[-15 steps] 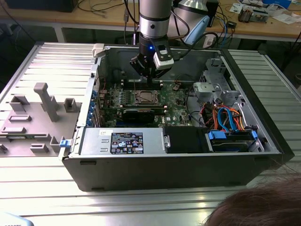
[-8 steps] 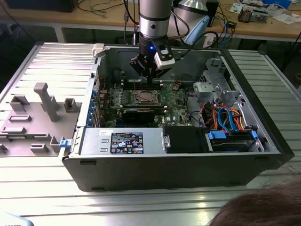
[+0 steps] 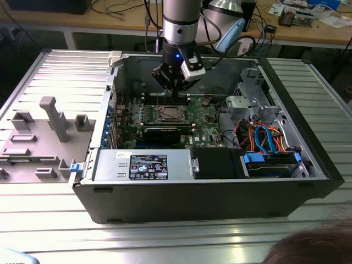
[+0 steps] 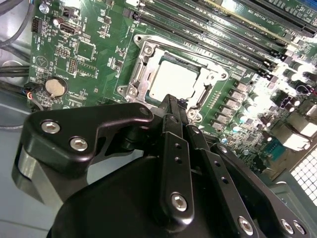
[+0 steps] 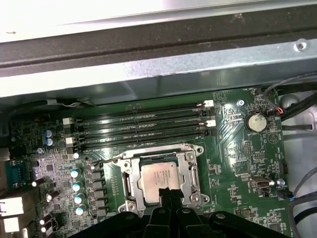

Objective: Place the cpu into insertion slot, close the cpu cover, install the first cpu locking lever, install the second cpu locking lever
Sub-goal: 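Install the first cpu locking lever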

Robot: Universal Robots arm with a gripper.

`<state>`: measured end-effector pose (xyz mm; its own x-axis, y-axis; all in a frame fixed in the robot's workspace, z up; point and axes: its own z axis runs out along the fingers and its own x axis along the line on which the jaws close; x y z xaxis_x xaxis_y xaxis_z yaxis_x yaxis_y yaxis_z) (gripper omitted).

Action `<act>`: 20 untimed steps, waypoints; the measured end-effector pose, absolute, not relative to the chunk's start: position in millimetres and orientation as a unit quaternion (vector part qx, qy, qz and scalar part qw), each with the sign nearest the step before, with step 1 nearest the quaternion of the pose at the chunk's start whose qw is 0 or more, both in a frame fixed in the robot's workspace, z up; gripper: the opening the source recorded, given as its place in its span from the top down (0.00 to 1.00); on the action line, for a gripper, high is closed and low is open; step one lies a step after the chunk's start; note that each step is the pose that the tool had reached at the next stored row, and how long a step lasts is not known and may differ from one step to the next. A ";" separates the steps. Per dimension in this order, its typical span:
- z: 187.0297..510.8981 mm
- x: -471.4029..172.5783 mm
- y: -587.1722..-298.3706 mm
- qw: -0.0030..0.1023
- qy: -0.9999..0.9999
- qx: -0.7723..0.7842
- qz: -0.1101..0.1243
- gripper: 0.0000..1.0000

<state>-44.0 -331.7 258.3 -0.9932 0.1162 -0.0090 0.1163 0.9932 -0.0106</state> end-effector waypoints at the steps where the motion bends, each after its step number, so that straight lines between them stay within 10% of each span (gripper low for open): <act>1: 258.3 -44.0 -331.7 0.004 0.998 0.056 -0.006 0.89; 20: 257.7 -44.0 -331.7 0.003 0.999 -0.031 0.012 0.89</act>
